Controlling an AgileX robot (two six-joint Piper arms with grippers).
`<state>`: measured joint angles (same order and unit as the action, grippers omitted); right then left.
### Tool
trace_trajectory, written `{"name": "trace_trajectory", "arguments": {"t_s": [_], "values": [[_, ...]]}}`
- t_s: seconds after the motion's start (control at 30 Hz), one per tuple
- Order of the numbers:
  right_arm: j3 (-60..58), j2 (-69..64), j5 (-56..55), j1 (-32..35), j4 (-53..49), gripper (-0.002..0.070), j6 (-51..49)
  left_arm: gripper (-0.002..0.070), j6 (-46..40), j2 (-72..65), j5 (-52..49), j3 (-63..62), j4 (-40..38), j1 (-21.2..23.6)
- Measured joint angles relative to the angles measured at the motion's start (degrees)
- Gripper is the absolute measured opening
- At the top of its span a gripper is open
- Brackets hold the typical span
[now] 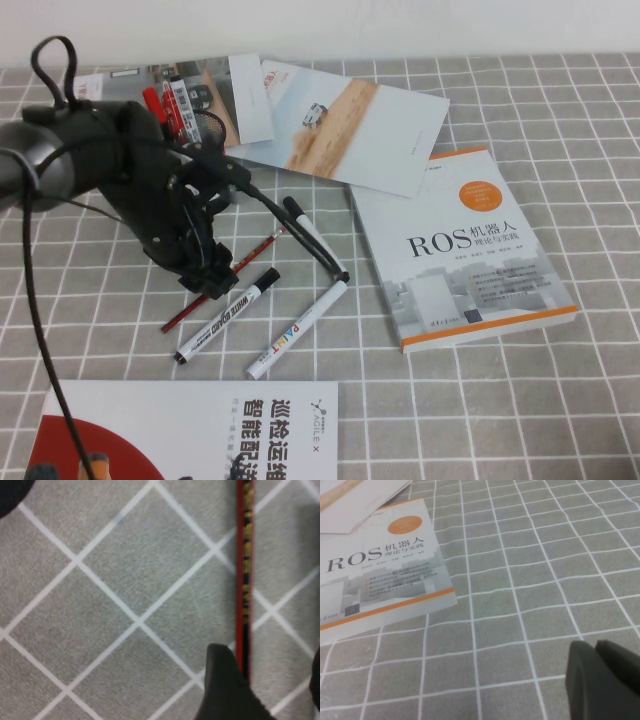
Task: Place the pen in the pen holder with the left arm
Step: Pick up the pen on the table
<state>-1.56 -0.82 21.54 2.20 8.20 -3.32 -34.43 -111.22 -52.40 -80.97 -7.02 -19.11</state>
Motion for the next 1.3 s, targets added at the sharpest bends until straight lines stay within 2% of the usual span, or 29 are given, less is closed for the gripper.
{"name": "trace_trajectory", "arguments": {"t_s": [0.43, 0.67, 0.83, 1.13, 1.3], "values": [[0.00, 0.00, 0.00, 0.00, 0.00, -0.0015, 0.00, 0.0314, -1.17, -3.46, 1.40, -0.36, 2.30, 0.00], [0.00, 0.00, 0.00, 0.00, 0.00, -0.0015, 0.00, 0.0288, -1.17, -3.70, 1.38, -0.54, 2.94, -0.15], [0.00, 0.00, 0.00, 0.00, 0.00, -0.0015, 0.00, 0.0223, -1.17, -3.70, 1.27, -0.54, 3.53, -0.41], [0.00, 0.00, 0.00, 0.00, 0.00, -0.0015, 0.00, 0.0041, -1.17, -3.70, 0.91, -0.54, 3.78, -0.41], [0.00, 0.00, 0.00, 0.00, 0.00, -0.0015, 0.00, 0.0024, 0.09, -3.70, 0.34, -0.63, 4.21, -0.41]]}}
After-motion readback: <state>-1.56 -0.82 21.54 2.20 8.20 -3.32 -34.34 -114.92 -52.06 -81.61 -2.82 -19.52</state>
